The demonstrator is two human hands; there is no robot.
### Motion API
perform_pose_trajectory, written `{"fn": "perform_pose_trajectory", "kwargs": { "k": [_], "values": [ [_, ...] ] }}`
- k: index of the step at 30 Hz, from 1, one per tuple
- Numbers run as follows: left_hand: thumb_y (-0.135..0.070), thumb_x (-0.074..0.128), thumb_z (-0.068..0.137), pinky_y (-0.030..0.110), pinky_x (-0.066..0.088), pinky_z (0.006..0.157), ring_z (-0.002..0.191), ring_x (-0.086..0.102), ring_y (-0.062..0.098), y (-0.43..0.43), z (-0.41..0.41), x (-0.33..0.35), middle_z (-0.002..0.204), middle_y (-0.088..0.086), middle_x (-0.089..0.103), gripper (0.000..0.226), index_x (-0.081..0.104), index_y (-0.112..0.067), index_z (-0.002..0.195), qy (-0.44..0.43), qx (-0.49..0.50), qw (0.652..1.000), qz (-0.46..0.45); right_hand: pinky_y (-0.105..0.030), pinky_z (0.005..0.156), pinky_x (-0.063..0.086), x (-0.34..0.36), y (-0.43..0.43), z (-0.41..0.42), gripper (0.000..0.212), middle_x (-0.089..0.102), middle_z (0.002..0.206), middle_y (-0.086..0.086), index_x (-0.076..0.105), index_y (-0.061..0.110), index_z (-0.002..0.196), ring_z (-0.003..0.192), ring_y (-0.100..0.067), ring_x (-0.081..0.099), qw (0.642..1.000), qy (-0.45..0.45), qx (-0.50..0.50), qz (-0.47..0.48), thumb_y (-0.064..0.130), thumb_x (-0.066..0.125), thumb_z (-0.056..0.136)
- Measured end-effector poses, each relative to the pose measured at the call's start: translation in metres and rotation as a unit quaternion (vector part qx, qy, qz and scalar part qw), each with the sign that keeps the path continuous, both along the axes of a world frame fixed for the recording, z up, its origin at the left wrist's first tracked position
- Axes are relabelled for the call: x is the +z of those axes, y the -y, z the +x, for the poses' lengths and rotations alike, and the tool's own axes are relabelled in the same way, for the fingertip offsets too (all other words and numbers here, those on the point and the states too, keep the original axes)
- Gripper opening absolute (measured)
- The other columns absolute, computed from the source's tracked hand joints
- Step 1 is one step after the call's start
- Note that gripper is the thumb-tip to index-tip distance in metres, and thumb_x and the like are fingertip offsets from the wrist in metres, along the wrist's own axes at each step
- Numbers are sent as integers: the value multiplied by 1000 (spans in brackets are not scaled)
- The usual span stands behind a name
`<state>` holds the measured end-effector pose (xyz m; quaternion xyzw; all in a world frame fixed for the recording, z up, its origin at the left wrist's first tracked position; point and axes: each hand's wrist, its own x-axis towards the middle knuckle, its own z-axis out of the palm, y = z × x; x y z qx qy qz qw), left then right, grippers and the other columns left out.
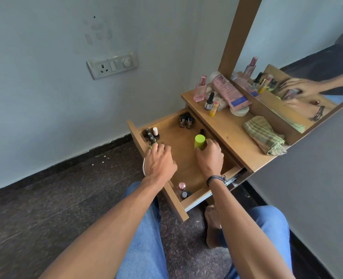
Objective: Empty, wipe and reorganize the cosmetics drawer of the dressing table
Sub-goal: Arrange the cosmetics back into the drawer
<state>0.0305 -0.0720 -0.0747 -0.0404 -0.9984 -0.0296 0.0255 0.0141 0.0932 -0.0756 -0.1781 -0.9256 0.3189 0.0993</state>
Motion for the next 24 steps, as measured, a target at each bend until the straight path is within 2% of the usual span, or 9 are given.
{"fn": "perform_pose_trajectory", "kwargs": {
  "k": [5, 8, 13, 24],
  "values": [
    [-36, 55, 88, 38, 40, 101, 118, 49, 22, 0, -1, -2, 127, 3, 63, 47, 59, -18, 131, -1, 0, 1000, -5, -38, 72, 52, 0, -7, -6, 29, 70, 103, -15, 65, 5, 106, 92, -37, 68, 999, 25, -17, 37, 33, 64, 97],
    [-36, 56, 88, 38, 40, 100, 118, 49, 22, 0, -1, -1, 126, 3, 64, 46, 59, -18, 130, -2, 0, 1000, -3, -33, 63, 46, 1, -10, -7, 30, 71, 96, -16, 66, 4, 99, 86, -37, 70, 997, 52, -23, 51, 33, 61, 100],
    [-36, 56, 88, 38, 42, 99, 116, 49, 21, 0, -1, -2, 124, 2, 64, 46, 60, -19, 130, 2, -2, 1000, -1, -35, 62, 45, -4, -10, -7, 38, 72, 93, -20, 66, 2, 90, 84, -41, 69, 993, 90, -37, 69, 37, 57, 102],
    [-35, 55, 89, 38, 41, 99, 118, 49, 21, 0, 0, 0, 127, 3, 64, 47, 58, -18, 132, 4, -2, 1000, -3, -32, 64, 44, -2, -11, -5, 34, 73, 89, -15, 68, 6, 91, 82, -37, 70, 991, 99, -24, 90, 35, 56, 102]
  ]
}}
